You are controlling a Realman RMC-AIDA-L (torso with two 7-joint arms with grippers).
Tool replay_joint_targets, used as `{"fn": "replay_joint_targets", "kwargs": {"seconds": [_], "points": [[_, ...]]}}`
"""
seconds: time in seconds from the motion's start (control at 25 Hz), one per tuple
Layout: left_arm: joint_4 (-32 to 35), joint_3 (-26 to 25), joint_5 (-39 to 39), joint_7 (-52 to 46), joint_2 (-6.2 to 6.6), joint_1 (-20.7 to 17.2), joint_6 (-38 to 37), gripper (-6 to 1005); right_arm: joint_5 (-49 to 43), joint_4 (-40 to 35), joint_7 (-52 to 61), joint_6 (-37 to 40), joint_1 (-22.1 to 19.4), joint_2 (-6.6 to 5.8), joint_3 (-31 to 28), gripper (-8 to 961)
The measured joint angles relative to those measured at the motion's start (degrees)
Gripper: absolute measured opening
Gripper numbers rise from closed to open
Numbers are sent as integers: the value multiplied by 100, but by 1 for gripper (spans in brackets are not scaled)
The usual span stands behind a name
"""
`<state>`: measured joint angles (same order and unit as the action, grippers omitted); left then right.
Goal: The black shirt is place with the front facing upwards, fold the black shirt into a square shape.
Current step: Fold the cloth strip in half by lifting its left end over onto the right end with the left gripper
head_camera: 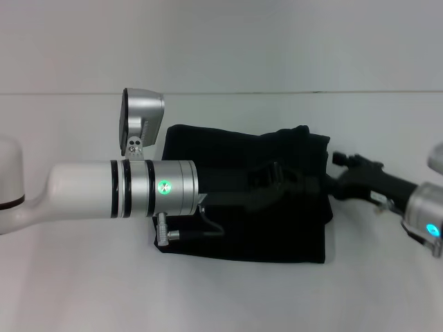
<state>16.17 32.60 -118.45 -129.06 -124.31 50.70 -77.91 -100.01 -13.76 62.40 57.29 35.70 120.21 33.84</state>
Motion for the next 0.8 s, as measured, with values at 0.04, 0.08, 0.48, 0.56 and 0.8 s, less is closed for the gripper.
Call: {"fn": "replay_joint_targets", "kwargs": {"seconds": [0.04,0.08,0.48,0.56,0.8], "points": [[0,13,-7,18,0,-6,-1,24,50,47,0,-155,124,1,0,944],[0,34,-15,37,0,-13,-1,24,83,78,0,-309,240,2,0,944],[-198,526,1,345,-10,-102,202,23,232,-19,-2,-1133,921,-3,-7,945],[-286,548,3,441,-10,-103,303,23,274,-73,-6,-1144,916,-7,-9,945],[-436,564,13,751,-21,-14,401,24,528,-149,-9,-1282,765,-24,-42,945]]}}
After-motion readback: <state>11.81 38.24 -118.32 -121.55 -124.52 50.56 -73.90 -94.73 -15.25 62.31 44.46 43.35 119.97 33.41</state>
